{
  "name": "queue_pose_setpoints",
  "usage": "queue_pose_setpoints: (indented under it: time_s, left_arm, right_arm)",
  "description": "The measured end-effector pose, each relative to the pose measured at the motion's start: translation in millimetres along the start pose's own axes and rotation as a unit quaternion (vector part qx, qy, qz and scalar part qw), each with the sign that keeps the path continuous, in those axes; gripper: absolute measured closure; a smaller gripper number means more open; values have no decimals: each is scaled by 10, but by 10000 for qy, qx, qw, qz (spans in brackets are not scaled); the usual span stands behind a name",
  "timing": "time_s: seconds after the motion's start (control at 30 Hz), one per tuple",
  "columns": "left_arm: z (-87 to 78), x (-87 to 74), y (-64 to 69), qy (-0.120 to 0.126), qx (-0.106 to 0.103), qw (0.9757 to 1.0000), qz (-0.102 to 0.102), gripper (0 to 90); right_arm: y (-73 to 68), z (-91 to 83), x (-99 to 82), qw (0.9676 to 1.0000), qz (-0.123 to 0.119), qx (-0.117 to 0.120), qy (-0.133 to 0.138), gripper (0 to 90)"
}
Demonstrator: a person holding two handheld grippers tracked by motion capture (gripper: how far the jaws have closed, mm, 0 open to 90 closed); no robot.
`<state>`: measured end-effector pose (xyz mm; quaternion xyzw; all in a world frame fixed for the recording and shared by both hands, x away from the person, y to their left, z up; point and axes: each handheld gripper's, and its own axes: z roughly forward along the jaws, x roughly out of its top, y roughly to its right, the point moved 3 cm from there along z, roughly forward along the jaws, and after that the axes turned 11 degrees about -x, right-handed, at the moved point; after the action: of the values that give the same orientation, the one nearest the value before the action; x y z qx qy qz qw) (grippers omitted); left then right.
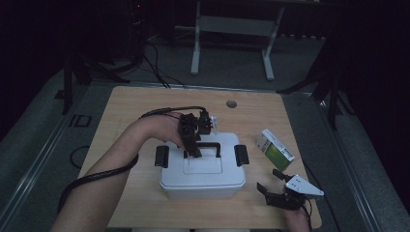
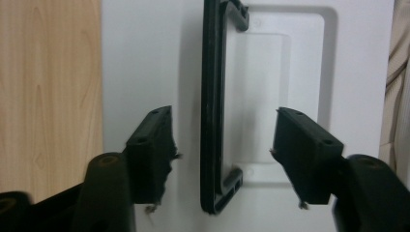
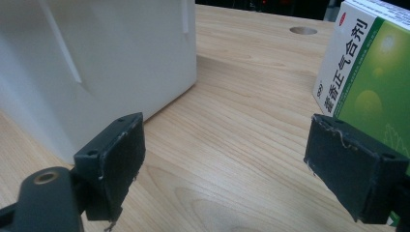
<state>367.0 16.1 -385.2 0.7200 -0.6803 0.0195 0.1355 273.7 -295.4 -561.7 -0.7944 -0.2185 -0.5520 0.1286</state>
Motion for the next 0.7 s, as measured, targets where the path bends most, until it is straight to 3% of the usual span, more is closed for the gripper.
queue_pose_setpoints:
  time_s: [0.33, 0.47, 0.7]
  left_arm:
    - [143, 74, -41, -422, -160, 9990, -16, 604]
    - [143, 90, -32, -429, -230, 9988, 50, 696]
    - [156, 115, -27, -466, -365, 9982, -24, 827]
  right_arm:
    - [2, -3, -2, 10000, 3, 13, 7, 139]
    - [0, -2, -3, 10000, 2, 13, -4, 139]
    - [-1, 0, -3, 10000, -23, 14, -5, 139]
